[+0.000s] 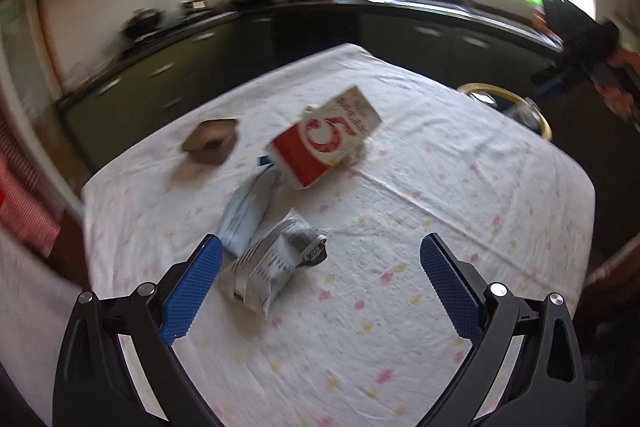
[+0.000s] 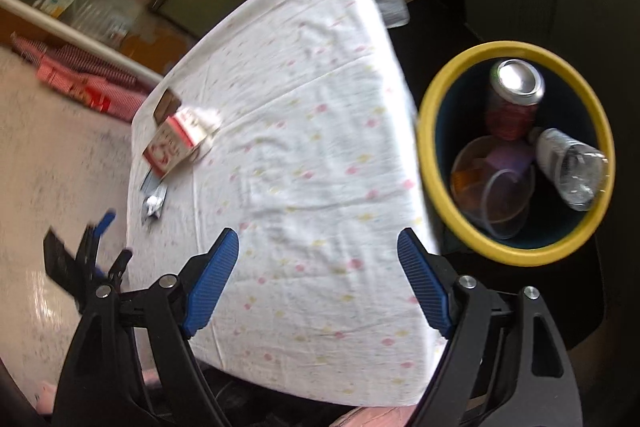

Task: Collect trash
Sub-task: 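Grasp the crumpled white snack wrapper with the left tool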

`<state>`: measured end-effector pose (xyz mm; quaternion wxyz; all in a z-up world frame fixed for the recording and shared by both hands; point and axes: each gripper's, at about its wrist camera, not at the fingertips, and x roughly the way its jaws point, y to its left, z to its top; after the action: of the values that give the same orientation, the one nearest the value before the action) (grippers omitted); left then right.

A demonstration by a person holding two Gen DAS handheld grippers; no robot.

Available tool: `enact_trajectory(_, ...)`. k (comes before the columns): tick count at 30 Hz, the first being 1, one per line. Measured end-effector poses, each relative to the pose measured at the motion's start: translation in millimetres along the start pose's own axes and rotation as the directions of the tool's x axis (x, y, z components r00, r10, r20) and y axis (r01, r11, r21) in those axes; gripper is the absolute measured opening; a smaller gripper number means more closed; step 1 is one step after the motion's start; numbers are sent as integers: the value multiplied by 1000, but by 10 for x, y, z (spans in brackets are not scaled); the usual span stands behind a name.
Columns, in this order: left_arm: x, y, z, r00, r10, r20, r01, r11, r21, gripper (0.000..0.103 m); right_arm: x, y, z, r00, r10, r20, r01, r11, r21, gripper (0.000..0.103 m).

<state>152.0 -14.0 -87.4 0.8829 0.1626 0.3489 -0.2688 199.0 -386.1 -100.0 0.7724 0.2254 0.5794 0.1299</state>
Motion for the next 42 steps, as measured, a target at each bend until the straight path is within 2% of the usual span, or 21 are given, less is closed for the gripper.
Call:
enact_trajectory(2,117,85,20,996,-86,-25,87,996,38,94,52,31,-4,1000,4,-12,-4,1000,-8,77)
enact_trajectory(6,320,202,52,984,-163,-75,168,983,70,85,140,36,-3,999,11,-31,-12,1000,-8,77)
enact_trajectory(16,732,271,108,967,-179,-182,214,958,192,76,372,72,56,997,22,-75,-23,1000,-6,77)
enact_trajectory(21,807,338,61,955,-183,-234,232,952,200,73,423,50,75,996,24,-84,-24,1000,3,77)
enact_trajectory(25,778,387,1,945,-211,-250,257,951,171,60,444,53,76,996,30,-88,-30,1000,1,77)
enact_trajectory(31,645,317,-89,942,-233,-240,269,954,131,48,453,90,37,995,43,-91,-44,999,-10,77)
enact_trajectory(34,611,283,-115,952,-202,-229,228,969,96,42,432,90,4,995,53,-86,-54,998,-9,77)
enact_trajectory(37,597,268,-113,958,-178,-224,193,980,49,41,412,91,-38,995,61,-83,-62,998,-9,77)
enact_trajectory(42,487,182,-86,965,-159,-210,171,985,38,40,353,62,-107,996,61,-69,-62,998,-11,77)
